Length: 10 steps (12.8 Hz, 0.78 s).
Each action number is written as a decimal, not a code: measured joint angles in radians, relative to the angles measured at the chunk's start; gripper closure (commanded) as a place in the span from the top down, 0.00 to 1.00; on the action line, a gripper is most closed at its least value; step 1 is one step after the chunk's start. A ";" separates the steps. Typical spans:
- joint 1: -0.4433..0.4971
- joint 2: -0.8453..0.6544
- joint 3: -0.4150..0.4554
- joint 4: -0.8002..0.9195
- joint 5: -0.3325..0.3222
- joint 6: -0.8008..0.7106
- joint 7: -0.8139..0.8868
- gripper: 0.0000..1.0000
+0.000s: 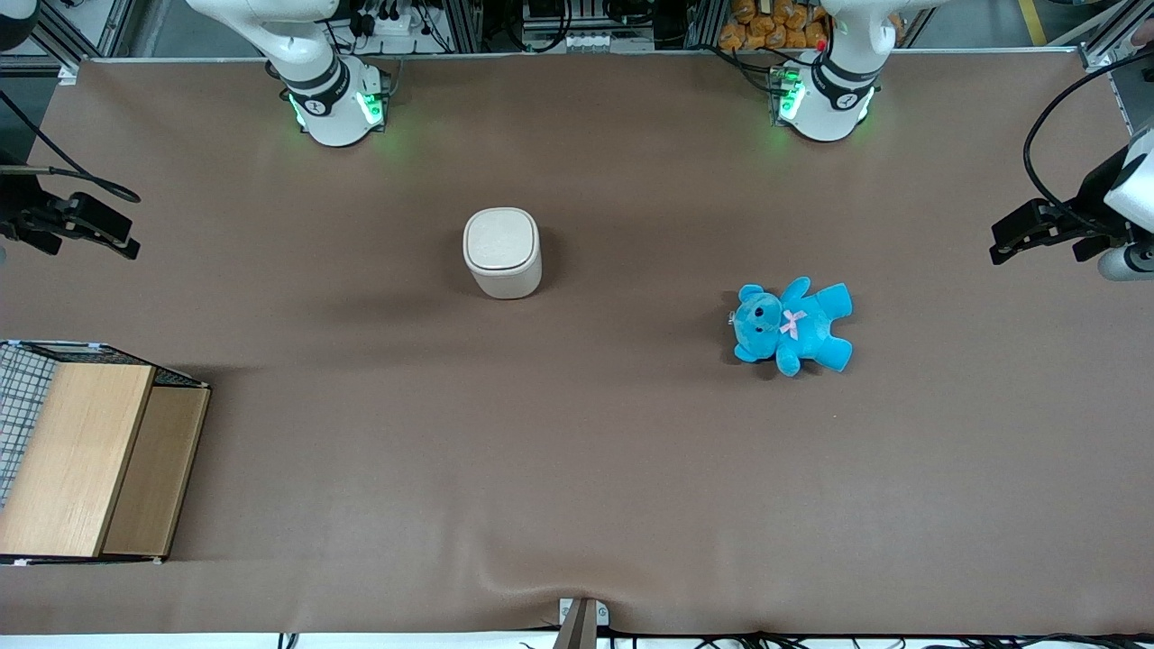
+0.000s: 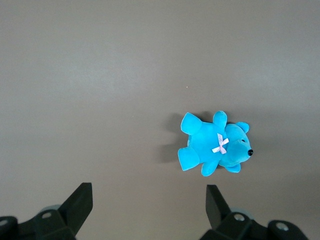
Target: Open trash can with right arm
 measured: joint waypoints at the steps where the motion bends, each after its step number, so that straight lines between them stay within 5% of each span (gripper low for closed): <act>1: 0.000 0.005 0.000 -0.001 0.005 -0.009 0.000 1.00; 3: 0.001 0.009 0.001 -0.001 0.017 -0.036 0.000 0.93; 7: 0.029 0.010 0.009 -0.001 0.020 -0.052 0.001 0.30; 10: 0.065 0.022 0.011 -0.002 0.022 -0.064 0.031 0.17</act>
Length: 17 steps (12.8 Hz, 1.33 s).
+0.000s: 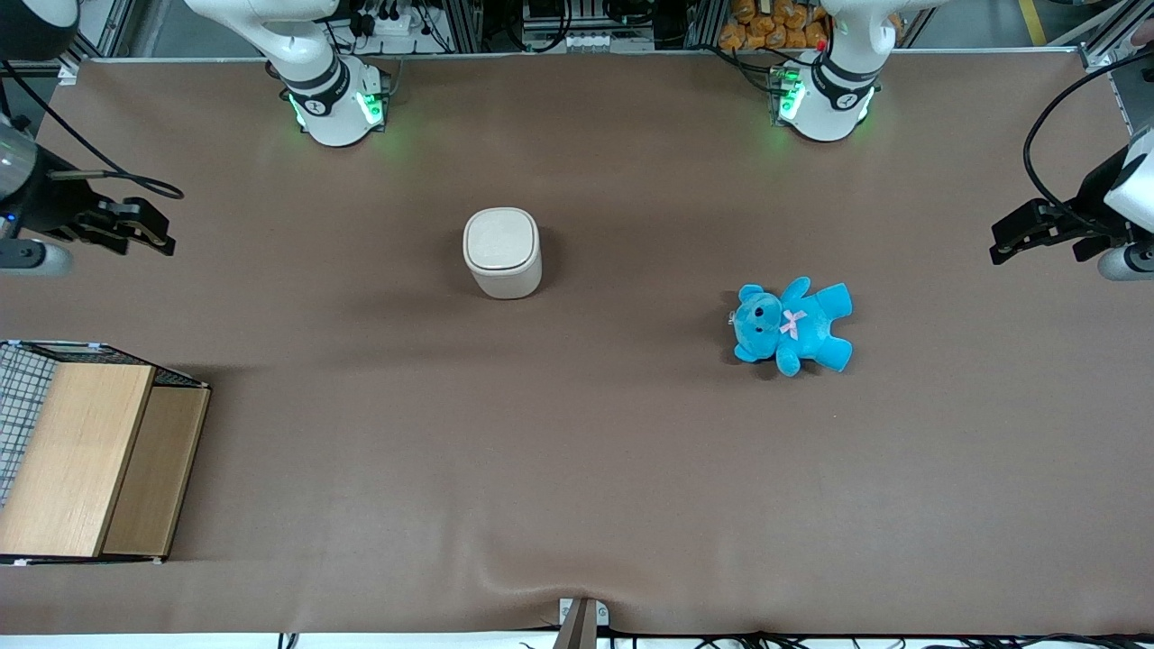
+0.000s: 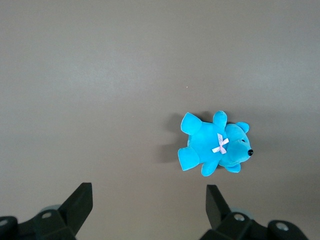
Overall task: Open trash can with right arm
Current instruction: 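Move the right gripper over the white trash can's lid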
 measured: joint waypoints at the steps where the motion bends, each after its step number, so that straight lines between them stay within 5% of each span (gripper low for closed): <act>1: 0.018 0.007 0.000 0.000 0.001 -0.006 0.024 0.16; 3: 0.062 0.027 0.002 -0.001 0.005 -0.014 0.072 0.00; 8: 0.178 0.084 0.008 -0.003 0.086 -0.042 0.157 0.00; 17: 0.388 0.139 0.014 -0.075 0.092 0.090 0.212 0.00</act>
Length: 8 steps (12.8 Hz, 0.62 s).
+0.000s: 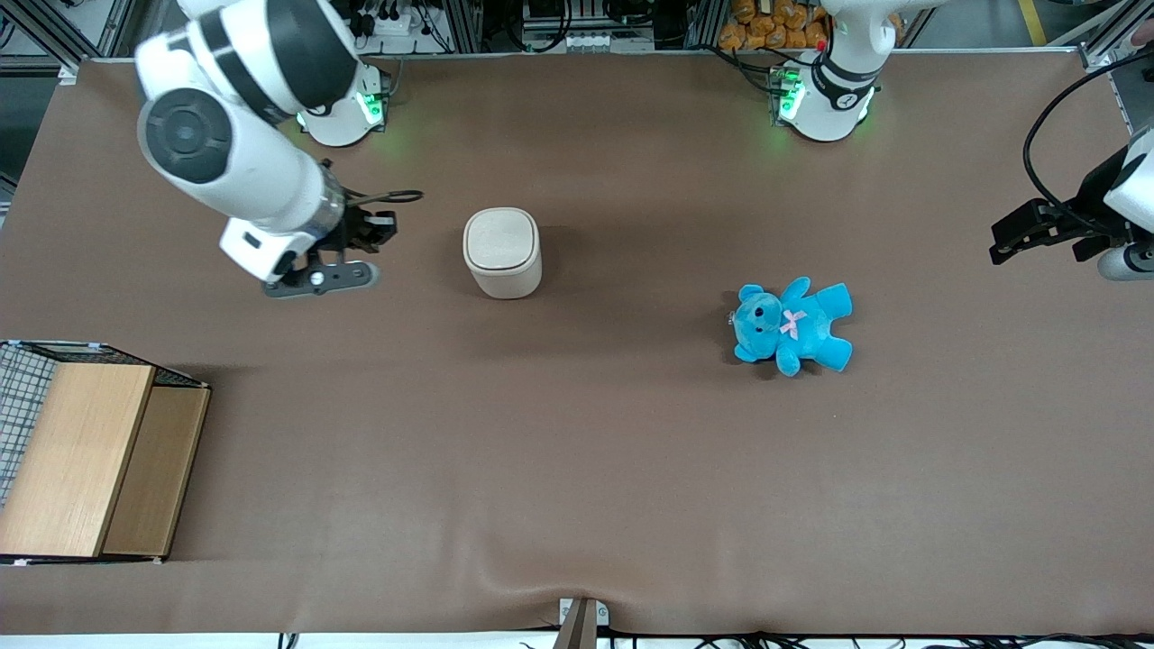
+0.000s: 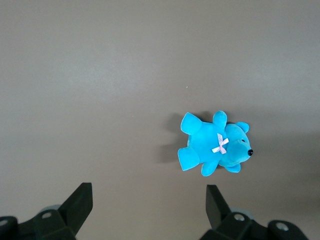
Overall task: Open trash can with right arm
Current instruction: 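Move the right gripper over the white trash can's lid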
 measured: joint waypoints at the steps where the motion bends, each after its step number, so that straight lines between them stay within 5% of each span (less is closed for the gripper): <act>1: 0.018 -0.001 0.000 -0.028 0.001 0.029 0.015 0.00; 8: 0.138 -0.025 0.002 -0.238 0.003 0.269 0.132 0.00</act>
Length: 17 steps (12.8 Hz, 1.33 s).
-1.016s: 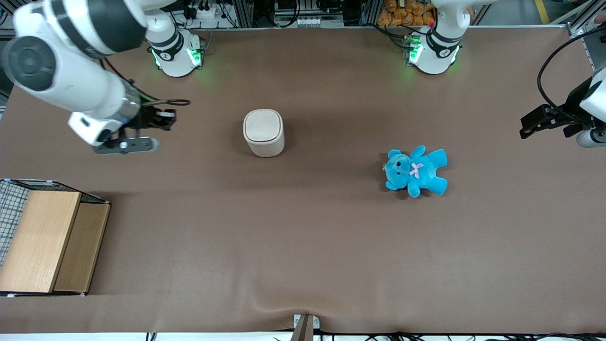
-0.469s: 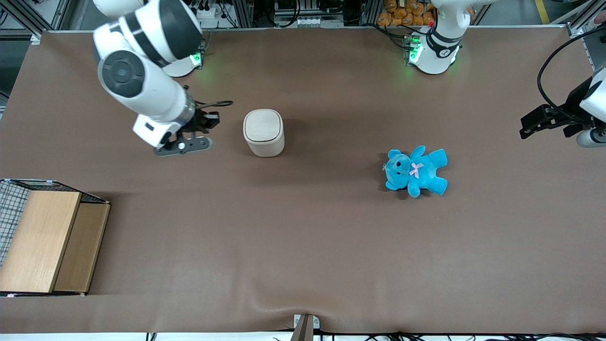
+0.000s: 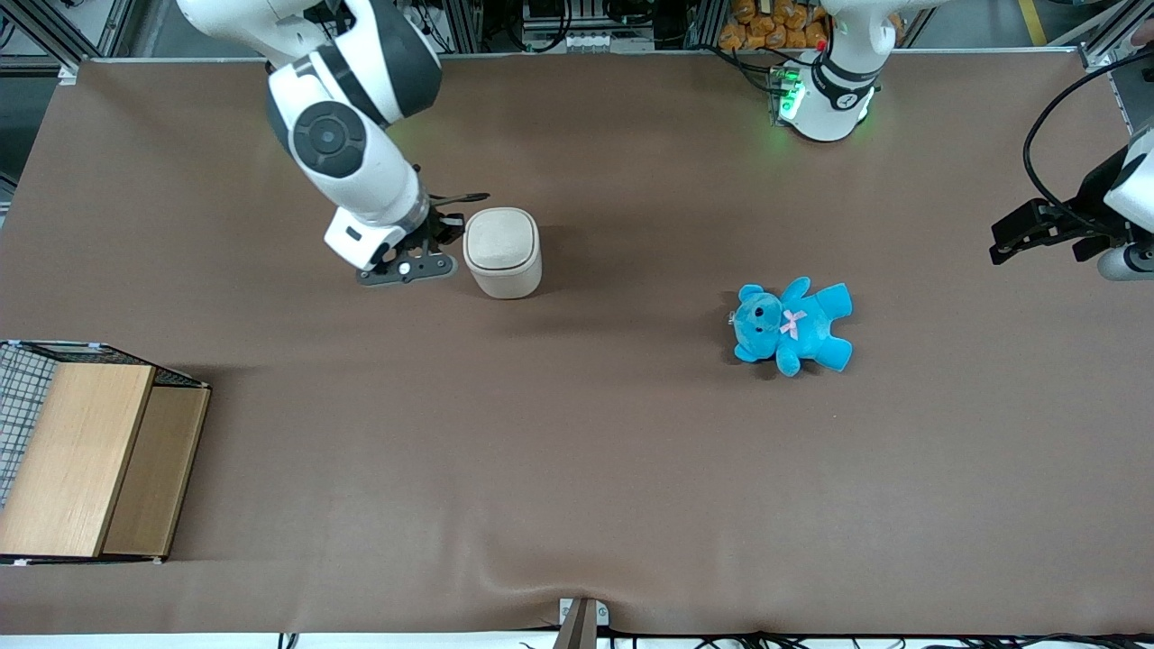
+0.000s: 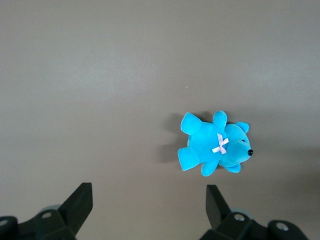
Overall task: Open trash can with right arm
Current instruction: 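Move the right gripper over the white trash can's lid, then lower the right gripper and grasp the lid's rim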
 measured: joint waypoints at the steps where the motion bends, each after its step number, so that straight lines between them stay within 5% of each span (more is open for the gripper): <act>1: 0.017 -0.001 0.000 -0.011 0.000 0.015 0.019 0.00; 17: 0.126 0.004 0.000 -0.228 0.000 0.279 0.047 0.00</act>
